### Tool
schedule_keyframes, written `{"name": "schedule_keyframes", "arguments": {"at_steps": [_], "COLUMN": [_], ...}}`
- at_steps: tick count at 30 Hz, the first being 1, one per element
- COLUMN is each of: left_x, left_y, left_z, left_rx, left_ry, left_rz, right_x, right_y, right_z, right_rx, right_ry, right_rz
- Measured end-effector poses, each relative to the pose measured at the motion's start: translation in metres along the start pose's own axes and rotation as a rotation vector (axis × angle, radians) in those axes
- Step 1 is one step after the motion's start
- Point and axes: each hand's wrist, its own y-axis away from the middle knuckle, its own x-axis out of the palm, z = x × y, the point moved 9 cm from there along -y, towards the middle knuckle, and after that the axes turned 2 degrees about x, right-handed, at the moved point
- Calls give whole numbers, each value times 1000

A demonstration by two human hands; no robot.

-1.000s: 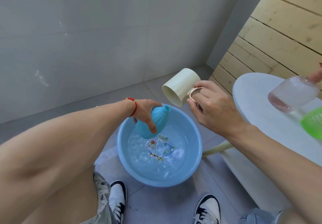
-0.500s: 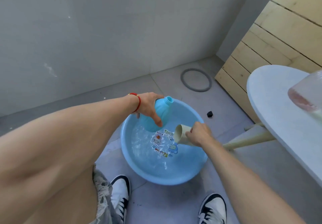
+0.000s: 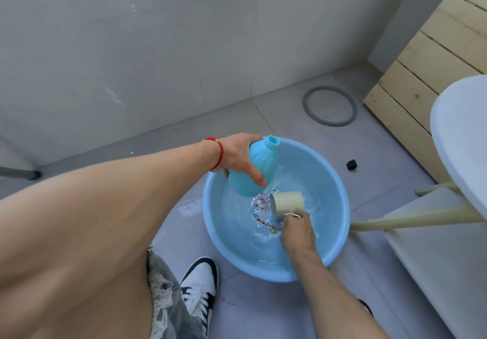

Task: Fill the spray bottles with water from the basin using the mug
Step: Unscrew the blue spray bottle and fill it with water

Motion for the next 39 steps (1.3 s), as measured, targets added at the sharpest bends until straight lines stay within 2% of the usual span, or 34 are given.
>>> {"name": "schedule_keyframes", "arguments": {"at_steps": [3,7,9,13,27,32,39], "left_x": [-2,-8,-12,-22,-27,-21,-9], "left_y": [3,9,12,23,34,31,25], "left_z": [2,0,1,1,-12,-22,-29], "left_rx": [-11,-2,-6,1,58,116,189], "left_ry": [-28,-60,-58,-46,-156,-214,-313], "left_rz": [4,-12,-24,-48,-75,-68,-62], "right_x": [1,-5,-8,-45,-283,-308,-315], "right_y": [1,1,3,11,58,80,101], "right_z": [16,6,9,13,38,45,64], "right_rx": [-63,145,174,123,-238,-278,-336], "right_ry": [-193,-686,-892,-1088,-817,-746,-424], "right_rz": [13,67,131,163,-42,-117,-310]}}
